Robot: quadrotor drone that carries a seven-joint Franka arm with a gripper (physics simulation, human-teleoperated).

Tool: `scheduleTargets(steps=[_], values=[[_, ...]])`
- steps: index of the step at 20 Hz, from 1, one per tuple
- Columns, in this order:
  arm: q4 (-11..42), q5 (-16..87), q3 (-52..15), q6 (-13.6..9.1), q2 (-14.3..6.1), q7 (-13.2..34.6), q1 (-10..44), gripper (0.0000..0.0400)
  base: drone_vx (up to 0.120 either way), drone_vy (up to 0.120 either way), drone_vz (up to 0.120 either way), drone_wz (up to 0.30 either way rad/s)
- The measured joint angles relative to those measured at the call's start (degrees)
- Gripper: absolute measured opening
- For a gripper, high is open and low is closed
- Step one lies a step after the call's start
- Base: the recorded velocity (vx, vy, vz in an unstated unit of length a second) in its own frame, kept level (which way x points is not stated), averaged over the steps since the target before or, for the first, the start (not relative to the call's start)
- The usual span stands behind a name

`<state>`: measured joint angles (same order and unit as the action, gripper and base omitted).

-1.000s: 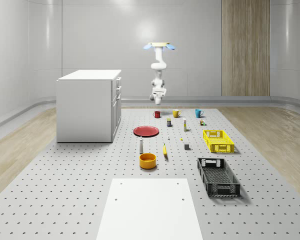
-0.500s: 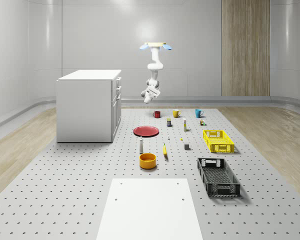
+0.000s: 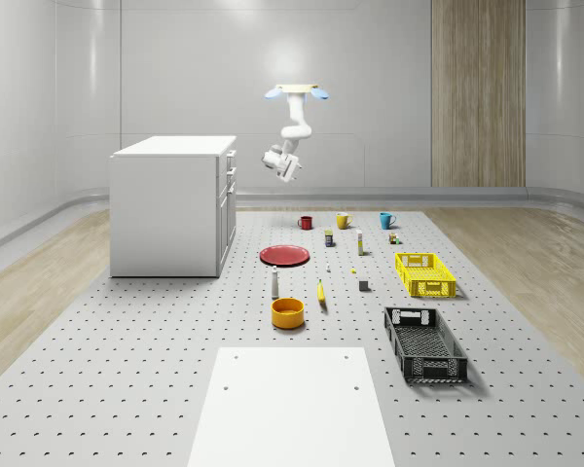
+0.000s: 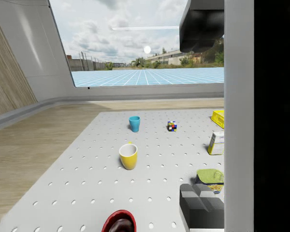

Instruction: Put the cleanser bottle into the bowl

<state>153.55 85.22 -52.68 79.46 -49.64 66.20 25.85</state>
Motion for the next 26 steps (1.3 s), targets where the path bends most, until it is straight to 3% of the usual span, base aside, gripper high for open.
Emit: scheduleTargets(steps=[5,11,17,26], values=[[9.11,19.13,-10.14,-6.58,-3.71,11.34,15.05,0.0400,0.120,0.000,-0.120,0.000],[11.88,26.88,-15.83,-11.59,-7.35,18.81,26.36,0.0400,0.120,-0.093,-0.120,0.000],[12.36,28.39,-18.25,-12.70,-10.00,22.11,31.24,0.0400,0.120,0.000,-0.027,0.000],[12.32,27.72,-19.98,-11.39,-13.13,24.26,34.07,0.0400,0.120,0.000,0.000,0.000]])
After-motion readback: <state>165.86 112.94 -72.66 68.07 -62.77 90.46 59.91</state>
